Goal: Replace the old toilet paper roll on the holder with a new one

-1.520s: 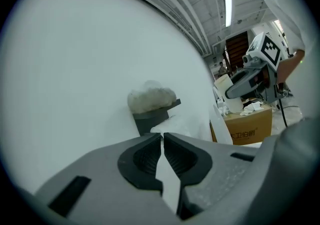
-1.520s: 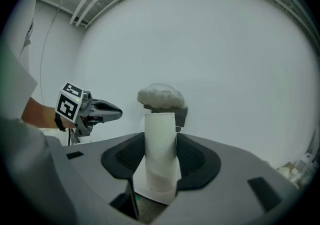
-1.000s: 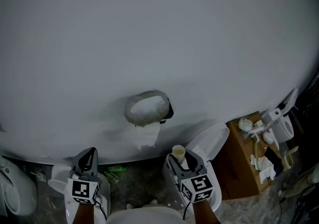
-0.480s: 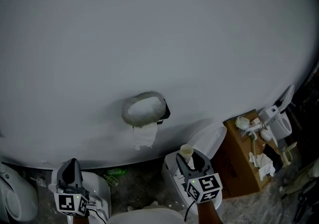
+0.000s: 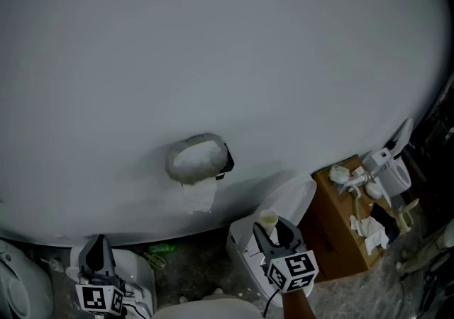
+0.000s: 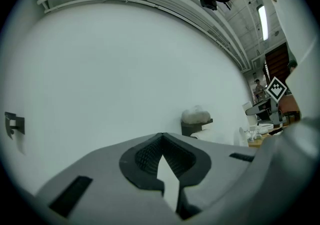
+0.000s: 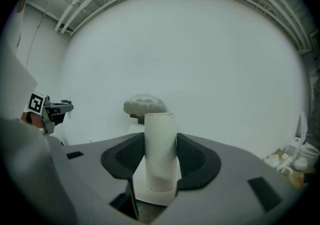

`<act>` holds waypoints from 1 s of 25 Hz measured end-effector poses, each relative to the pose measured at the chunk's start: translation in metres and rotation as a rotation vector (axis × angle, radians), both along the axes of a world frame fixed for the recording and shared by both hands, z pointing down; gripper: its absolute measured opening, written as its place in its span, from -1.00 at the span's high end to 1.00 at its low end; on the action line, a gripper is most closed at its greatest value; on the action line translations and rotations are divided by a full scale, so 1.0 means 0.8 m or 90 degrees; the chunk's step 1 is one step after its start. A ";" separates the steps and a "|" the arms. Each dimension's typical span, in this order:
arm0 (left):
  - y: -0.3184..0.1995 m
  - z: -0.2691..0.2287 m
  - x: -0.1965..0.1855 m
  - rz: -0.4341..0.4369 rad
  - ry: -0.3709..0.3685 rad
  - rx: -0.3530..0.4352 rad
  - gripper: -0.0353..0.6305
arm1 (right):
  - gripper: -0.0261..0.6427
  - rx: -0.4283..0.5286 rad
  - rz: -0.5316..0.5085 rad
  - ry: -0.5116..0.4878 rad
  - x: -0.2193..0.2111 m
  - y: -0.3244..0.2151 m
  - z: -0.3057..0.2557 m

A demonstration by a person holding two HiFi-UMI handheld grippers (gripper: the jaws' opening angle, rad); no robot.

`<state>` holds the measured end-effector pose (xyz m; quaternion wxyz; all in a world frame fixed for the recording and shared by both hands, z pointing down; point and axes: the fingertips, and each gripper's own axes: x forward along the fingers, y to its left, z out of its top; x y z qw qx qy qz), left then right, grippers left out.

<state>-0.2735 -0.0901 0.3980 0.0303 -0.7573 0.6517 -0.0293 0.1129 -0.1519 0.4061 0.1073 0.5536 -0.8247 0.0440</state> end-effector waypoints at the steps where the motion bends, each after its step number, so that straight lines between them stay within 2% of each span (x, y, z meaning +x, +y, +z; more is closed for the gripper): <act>1: -0.003 -0.001 0.002 0.002 0.000 0.003 0.88 | 0.35 0.001 -0.002 0.001 -0.001 0.000 0.000; 12: -0.004 -0.008 0.014 0.001 0.006 0.014 0.88 | 0.34 -0.003 -0.029 -0.024 -0.015 -0.004 0.009; 25: 0.005 -0.006 0.021 -0.003 0.024 0.011 0.88 | 0.34 -0.019 -0.057 -0.020 -0.033 -0.013 0.020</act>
